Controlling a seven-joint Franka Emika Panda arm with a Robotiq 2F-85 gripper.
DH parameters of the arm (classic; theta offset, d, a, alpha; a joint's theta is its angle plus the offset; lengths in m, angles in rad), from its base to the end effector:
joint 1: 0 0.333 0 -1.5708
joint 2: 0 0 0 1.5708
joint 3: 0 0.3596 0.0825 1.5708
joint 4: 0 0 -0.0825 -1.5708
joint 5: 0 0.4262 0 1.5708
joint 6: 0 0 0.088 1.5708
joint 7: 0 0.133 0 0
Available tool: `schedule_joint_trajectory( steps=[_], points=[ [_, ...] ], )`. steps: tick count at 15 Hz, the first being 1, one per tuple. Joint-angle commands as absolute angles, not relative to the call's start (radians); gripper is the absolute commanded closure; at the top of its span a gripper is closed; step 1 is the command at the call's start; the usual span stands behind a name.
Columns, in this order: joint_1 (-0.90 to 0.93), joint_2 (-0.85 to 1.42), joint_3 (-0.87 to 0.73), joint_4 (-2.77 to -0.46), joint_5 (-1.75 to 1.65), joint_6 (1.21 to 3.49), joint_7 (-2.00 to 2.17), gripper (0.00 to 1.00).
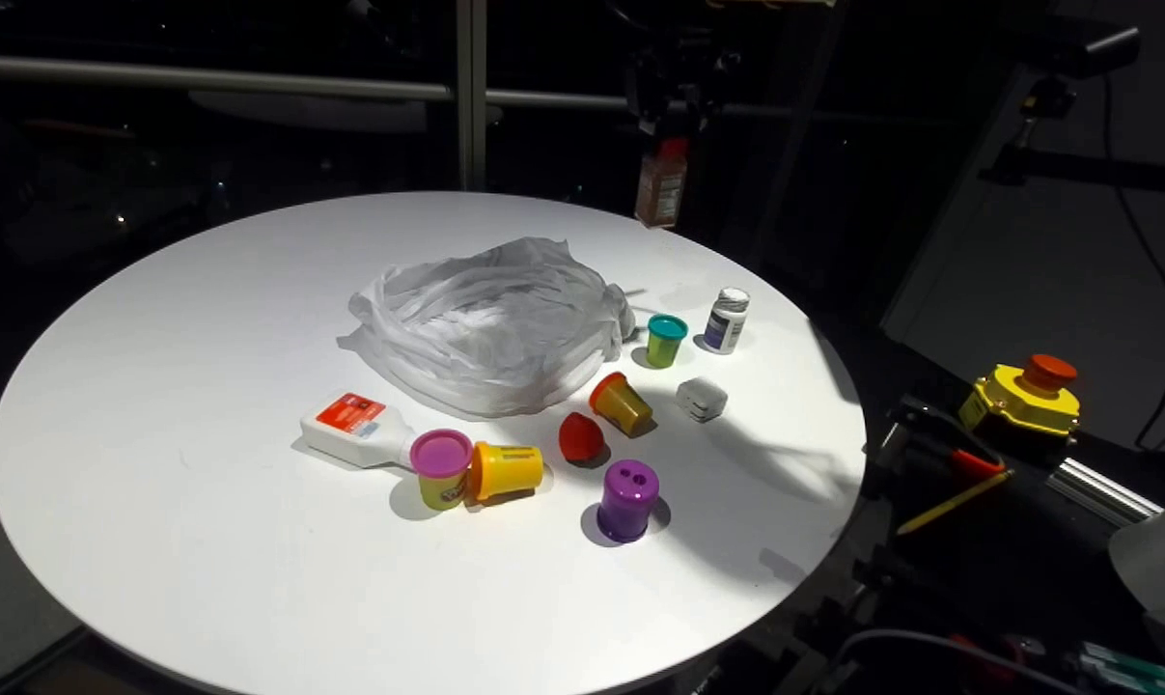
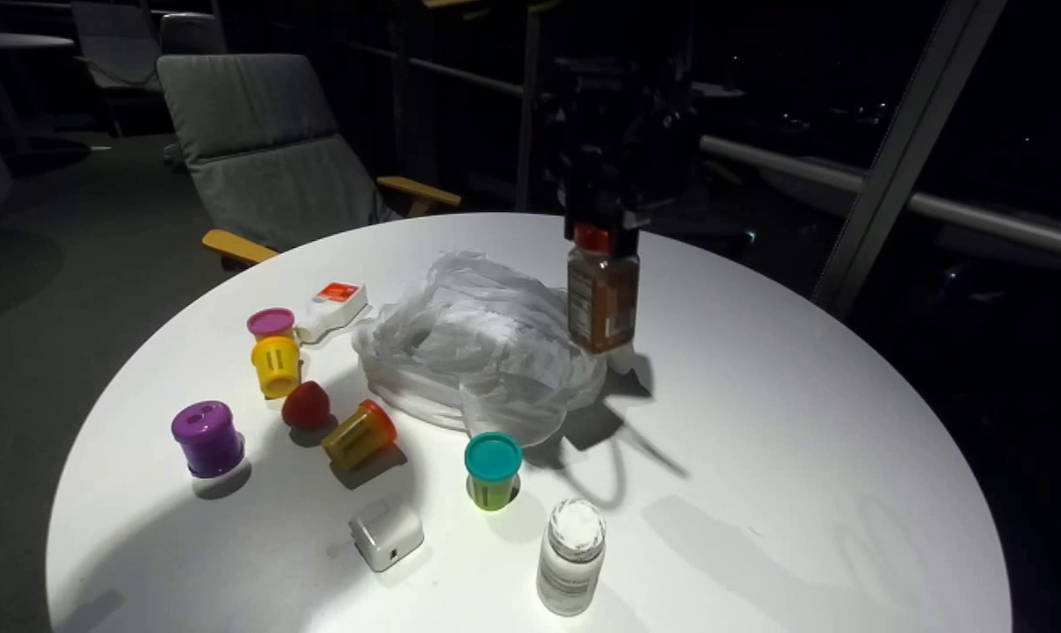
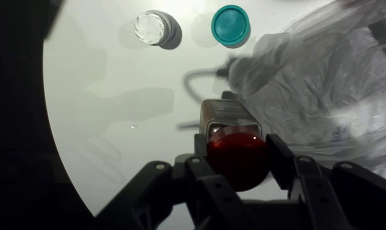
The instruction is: Put all the objects on the table into the plastic bag.
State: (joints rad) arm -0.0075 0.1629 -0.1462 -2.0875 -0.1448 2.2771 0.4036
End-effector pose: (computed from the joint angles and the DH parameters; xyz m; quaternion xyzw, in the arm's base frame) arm 0.6069 -0.0991 0.3417 0.9711 -0.2286 0.0220 0.0652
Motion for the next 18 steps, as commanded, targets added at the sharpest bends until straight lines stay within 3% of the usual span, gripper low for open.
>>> schedule_joint_trajectory(
  steps=[1, 18],
  points=[
    [0.026, 0.229, -0.092, -1.962, -0.178, 2.207, 0.406, 0.76],
    [-0.002, 0.593, -0.093, -1.748, -0.013, 2.423, 0.388, 0.76]
  ],
)
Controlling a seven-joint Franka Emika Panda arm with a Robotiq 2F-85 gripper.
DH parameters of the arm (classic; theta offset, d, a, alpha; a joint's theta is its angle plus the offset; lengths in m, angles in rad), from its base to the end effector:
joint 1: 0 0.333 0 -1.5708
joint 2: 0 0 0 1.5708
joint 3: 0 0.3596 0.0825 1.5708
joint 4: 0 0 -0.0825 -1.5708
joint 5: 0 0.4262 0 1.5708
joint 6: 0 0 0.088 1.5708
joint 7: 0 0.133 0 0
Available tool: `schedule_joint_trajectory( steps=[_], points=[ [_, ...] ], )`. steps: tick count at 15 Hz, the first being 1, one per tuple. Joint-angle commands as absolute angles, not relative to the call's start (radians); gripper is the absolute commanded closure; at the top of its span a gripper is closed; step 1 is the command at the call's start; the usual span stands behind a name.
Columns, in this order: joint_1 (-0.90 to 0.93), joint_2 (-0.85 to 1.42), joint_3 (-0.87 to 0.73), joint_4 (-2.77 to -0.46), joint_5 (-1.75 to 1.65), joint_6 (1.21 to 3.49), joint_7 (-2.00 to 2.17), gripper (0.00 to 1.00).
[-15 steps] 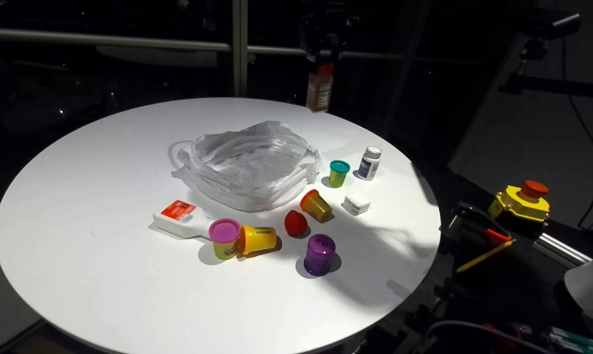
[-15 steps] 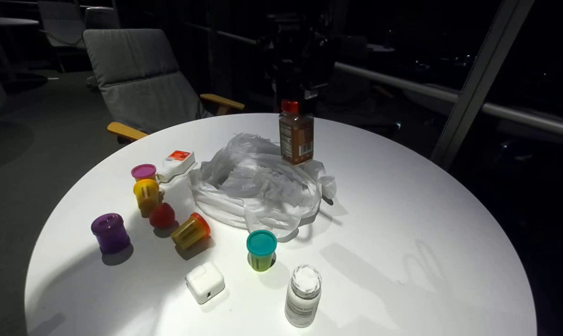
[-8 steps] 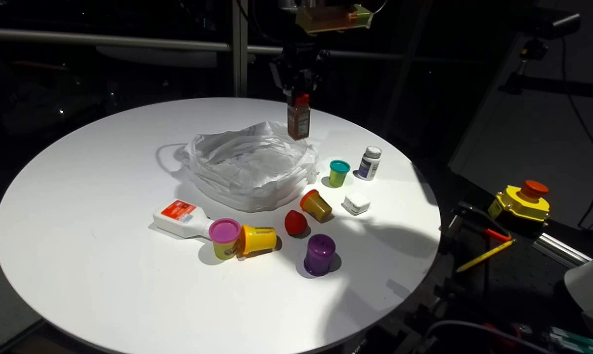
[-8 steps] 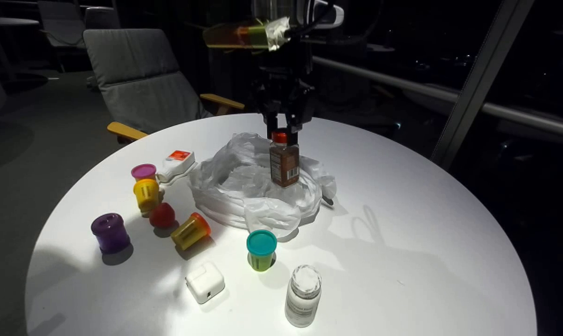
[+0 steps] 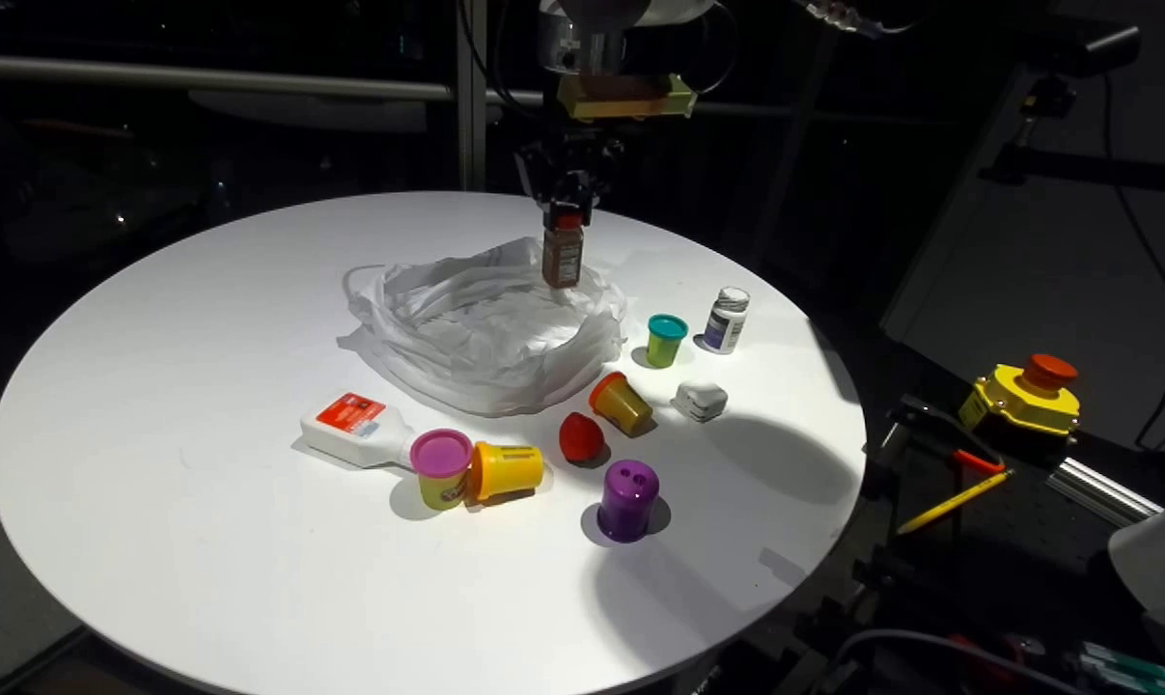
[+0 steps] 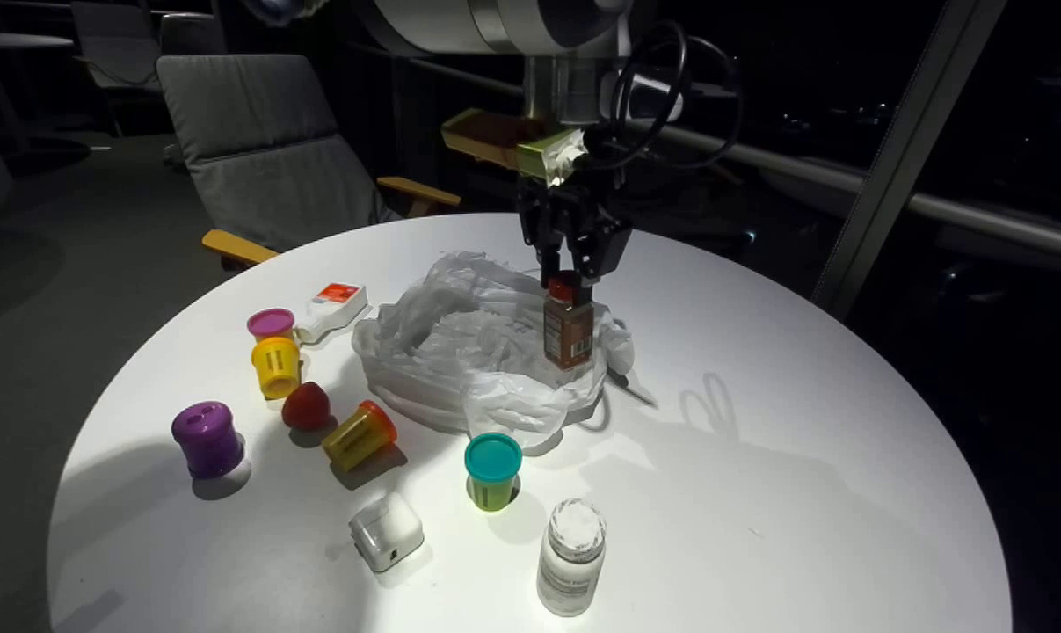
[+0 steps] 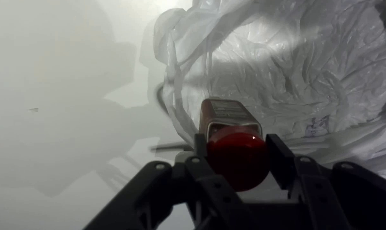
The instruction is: Put all the objects on the table into the plastic bag.
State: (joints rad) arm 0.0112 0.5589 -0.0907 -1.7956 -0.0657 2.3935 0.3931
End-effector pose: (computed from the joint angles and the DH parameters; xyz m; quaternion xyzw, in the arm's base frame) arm 0.7121 -0.0539 0.2238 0.9777 -0.2036 0.0272 0.0430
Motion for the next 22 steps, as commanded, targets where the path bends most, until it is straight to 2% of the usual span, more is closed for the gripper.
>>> schedule_joint_trajectory(
  steps=[1, 8, 9, 10, 11, 14, 16, 22],
  points=[
    [-0.010, 0.601, -0.090, -1.744, 0.010, 2.428, 0.384, 0.76],
    [-0.034, 0.617, -0.084, -1.764, 0.113, 2.453, 0.372, 0.76],
    [-0.035, 0.609, -0.082, -1.773, 0.117, 2.455, 0.366, 0.69],
    [-0.037, 0.604, -0.079, -1.778, 0.123, 2.454, 0.360, 0.26],
    [-0.037, 0.599, -0.080, -1.781, 0.125, 2.460, 0.363, 0.25],
    [-0.031, 0.572, -0.082, -1.802, 0.123, 2.469, 0.359, 0.03],
    [-0.015, 0.522, -0.095, -1.834, 0.098, 2.466, 0.363, 0.00],
    [0.049, 0.219, -0.142, -2.089, -0.114, 2.391, 0.346, 0.00]
  ],
)
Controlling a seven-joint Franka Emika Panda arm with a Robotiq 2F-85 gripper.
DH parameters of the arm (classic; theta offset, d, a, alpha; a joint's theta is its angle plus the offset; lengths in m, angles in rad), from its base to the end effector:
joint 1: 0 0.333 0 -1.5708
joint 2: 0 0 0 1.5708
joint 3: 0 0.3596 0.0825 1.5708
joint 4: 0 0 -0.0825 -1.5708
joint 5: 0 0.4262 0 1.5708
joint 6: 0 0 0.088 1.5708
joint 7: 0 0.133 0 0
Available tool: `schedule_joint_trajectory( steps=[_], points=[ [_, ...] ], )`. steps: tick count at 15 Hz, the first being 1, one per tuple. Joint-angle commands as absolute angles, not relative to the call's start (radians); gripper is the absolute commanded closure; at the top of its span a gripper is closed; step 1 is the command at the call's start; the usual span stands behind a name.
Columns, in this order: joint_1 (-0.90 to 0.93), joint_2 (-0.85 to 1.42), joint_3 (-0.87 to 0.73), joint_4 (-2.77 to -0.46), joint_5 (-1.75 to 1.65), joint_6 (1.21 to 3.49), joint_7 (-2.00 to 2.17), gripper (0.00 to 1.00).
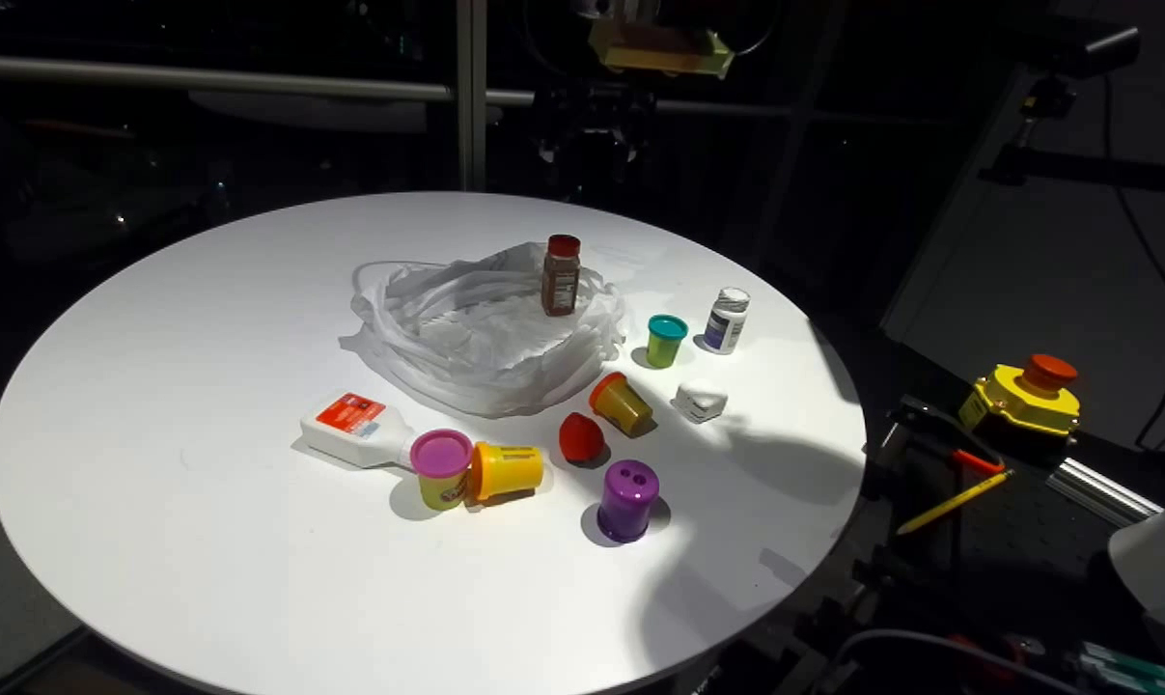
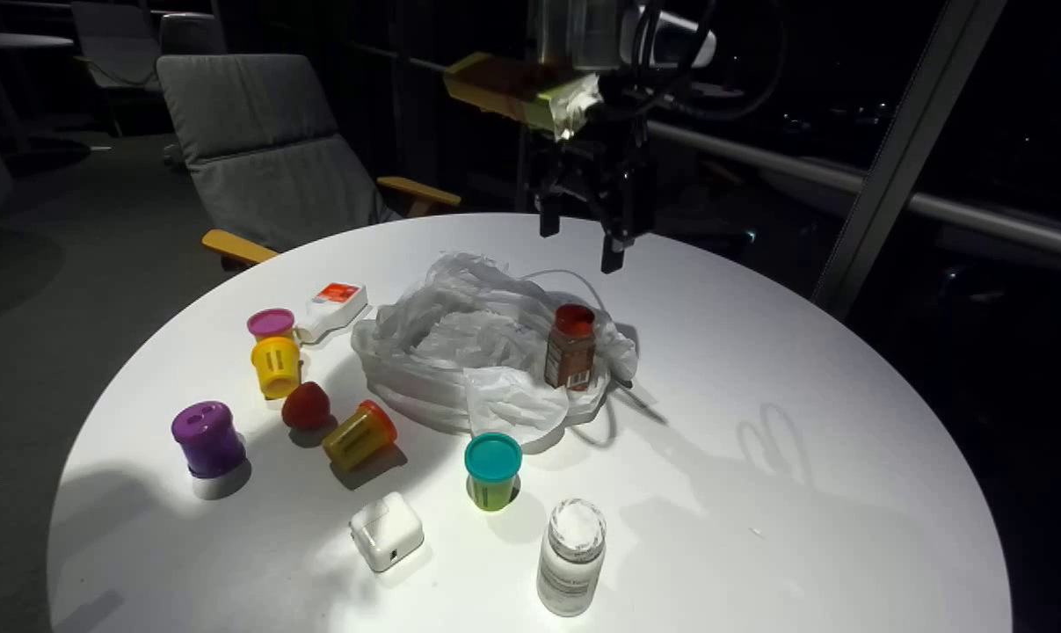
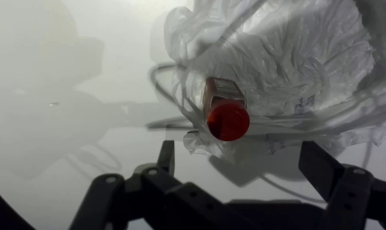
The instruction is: Put all the objects on the table into the plastic bag.
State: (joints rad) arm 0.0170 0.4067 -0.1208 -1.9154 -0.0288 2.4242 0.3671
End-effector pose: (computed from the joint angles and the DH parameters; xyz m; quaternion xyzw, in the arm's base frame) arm 0.6837 -0.0677 0.2786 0.9742 -0.2168 0.0562 0.0264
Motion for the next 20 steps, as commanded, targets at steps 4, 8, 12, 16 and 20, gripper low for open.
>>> schedule_joint_trajectory(
  steps=[4, 8, 12, 16, 20],
  points=[
    [0.023, 0.009, -0.099, -2.304, -0.184, 2.298, 0.223, 0.00],
    [-0.009, -0.021, -0.097, -2.417, -0.184, 2.350, 0.089, 0.00],
    [-0.049, 0.043, -0.114, -2.468, -0.236, 2.469, 0.050, 0.00],
    [-0.083, 0.123, -0.139, -2.479, -0.324, 2.548, 0.078, 0.00],
    [-0.098, 0.216, -0.177, -2.466, -0.359, 2.635, 0.098, 0.00]
  ],
)
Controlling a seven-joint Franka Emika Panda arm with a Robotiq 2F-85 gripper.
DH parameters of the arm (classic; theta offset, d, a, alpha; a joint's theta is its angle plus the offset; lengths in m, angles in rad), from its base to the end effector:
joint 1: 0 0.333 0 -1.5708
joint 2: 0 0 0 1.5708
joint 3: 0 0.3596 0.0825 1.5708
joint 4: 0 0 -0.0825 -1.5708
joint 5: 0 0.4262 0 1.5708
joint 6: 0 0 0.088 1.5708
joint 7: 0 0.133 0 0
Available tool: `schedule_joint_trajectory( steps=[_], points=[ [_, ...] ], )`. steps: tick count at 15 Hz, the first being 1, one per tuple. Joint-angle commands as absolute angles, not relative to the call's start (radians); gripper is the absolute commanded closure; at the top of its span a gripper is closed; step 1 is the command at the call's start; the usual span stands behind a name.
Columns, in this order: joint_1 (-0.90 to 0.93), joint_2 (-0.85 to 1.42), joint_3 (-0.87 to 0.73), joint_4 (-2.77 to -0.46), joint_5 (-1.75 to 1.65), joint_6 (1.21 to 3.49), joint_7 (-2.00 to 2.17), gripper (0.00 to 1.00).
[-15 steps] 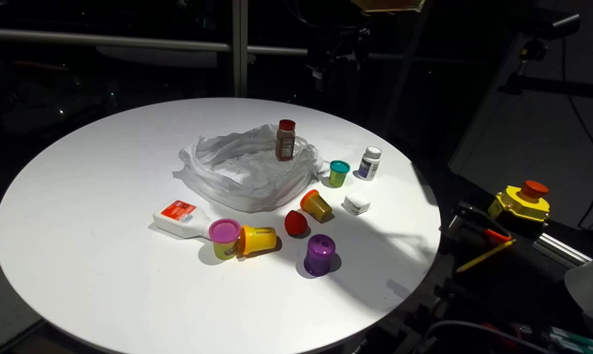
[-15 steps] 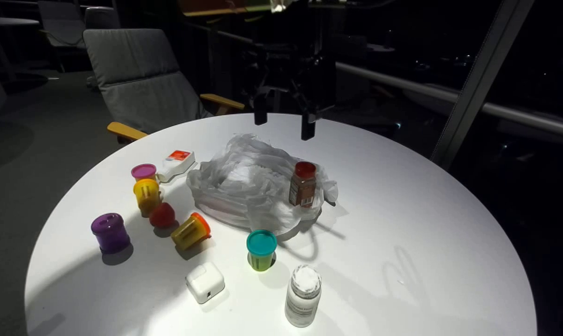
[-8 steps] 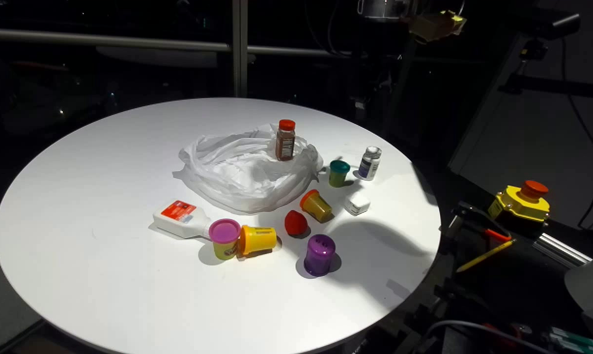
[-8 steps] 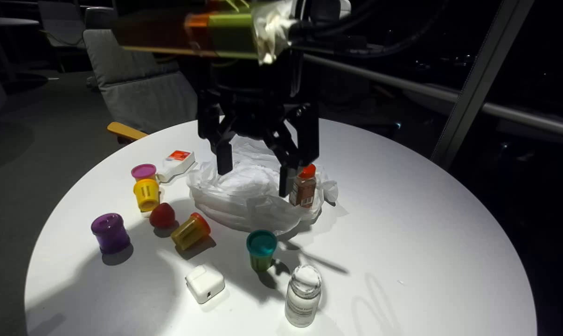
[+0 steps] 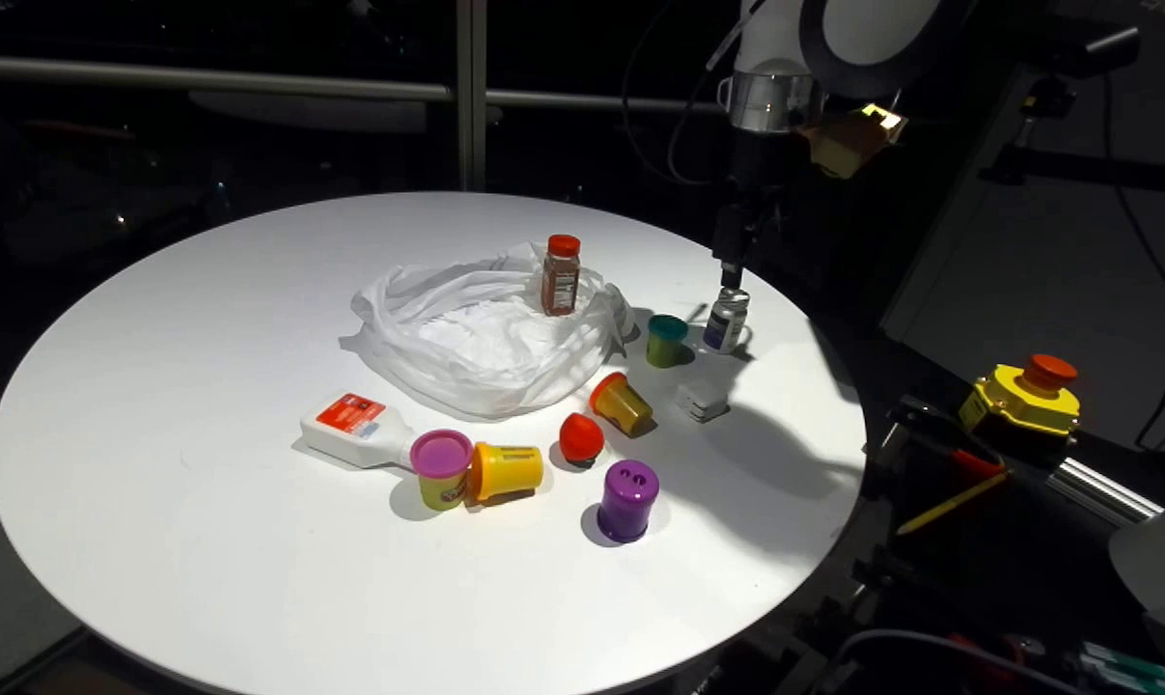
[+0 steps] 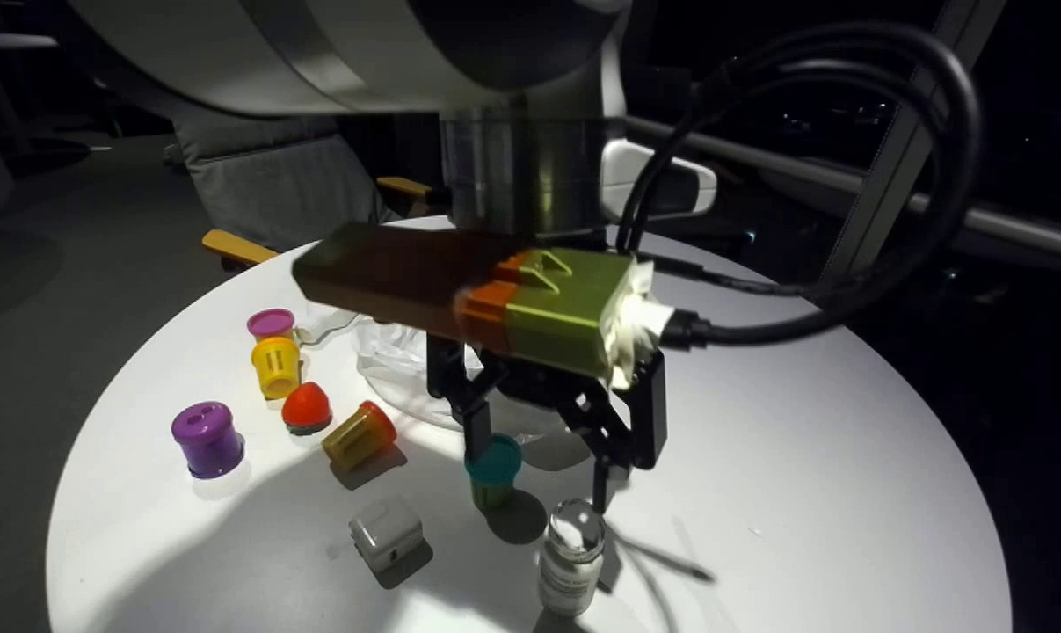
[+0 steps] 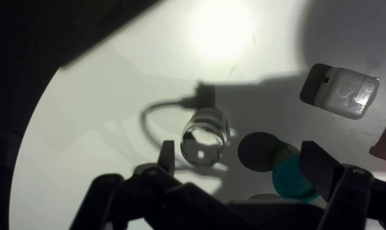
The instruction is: Put all the objects on the table into the plastic bag.
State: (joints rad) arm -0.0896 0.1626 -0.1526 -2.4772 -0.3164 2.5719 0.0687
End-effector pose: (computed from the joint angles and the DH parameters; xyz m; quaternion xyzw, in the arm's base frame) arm 0.4810 -0.1204 0.2027 0.9949 -0.0183 -0.0421 0.0894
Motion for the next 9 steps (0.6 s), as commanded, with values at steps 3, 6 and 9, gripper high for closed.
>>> schedule_joint_trajectory(
  steps=[3, 6, 9],
  points=[
    [-0.096, 0.276, -0.208, -2.450, -0.359, 2.683, 0.111, 0.00],
    [-0.091, 0.319, -0.228, -2.439, -0.341, 2.715, 0.114, 0.00],
    [-0.103, 0.343, -0.228, -2.419, -0.304, 2.730, 0.090, 0.00]
  ],
)
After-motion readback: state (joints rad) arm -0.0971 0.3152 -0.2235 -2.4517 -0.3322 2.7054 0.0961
